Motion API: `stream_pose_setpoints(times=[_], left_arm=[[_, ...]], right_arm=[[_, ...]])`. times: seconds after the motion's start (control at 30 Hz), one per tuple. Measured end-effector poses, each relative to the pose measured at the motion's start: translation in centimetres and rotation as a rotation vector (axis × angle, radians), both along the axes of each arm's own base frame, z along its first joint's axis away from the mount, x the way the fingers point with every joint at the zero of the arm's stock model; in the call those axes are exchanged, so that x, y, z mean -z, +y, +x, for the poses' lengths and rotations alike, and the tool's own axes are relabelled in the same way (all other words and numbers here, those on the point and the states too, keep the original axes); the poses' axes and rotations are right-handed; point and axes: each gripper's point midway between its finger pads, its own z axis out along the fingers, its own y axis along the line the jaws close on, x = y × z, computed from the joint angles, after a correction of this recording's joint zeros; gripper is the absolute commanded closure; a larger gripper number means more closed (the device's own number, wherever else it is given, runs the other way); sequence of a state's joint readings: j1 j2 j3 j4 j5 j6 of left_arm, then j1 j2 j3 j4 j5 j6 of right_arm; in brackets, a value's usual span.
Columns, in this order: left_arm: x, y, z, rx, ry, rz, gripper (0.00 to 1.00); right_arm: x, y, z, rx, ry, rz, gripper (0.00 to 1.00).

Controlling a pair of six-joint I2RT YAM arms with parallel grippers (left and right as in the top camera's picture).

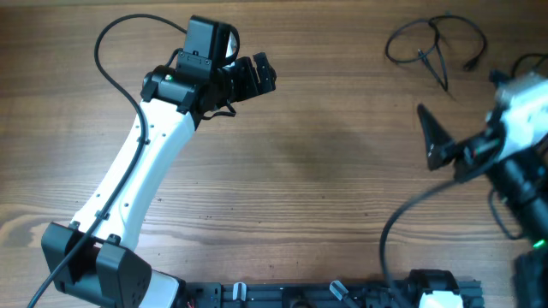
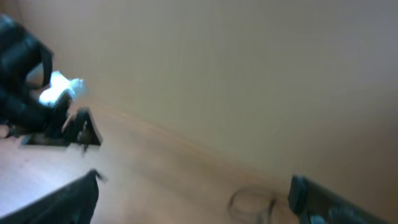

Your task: Untangle cables

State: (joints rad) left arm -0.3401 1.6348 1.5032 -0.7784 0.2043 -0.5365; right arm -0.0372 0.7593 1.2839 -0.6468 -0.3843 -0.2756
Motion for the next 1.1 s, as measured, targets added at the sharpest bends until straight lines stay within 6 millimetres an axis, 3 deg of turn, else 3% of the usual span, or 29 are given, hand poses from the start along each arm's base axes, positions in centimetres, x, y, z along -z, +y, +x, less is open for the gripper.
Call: stream_pose_setpoints(times=[0.13, 0.37, 0.57, 0.93, 1.1], left_arm=[[0.0, 0.0, 0.0, -0.001, -0.001, 0.002, 0.0], [0.0, 0.0, 0.0, -0.001, 0.0, 0.002, 0.0], [0.0, 0.0, 0.0, -0.001, 0.0, 0.002, 0.0], [0.0, 0.0, 0.0, -0.001, 0.0, 0.002, 0.0], [0.0, 0.0, 0.0, -0.001, 0.0, 0.002, 0.0]], right_arm=[[3.3, 0.4, 0.0, -0.005, -0.173, -0.015, 0.0], [13.8, 2.0, -0.5, -0.065, -0.249, -0.038, 0.0], [19.6, 2.3, -1.1, -0.078, -0.248, -0.04, 0.0], [25.4, 2.2, -1.3, -0.078, -0.187, -0.045, 0.0], [26.3, 2.3, -1.2, -0.079, -0.153, -0.047, 0.0]])
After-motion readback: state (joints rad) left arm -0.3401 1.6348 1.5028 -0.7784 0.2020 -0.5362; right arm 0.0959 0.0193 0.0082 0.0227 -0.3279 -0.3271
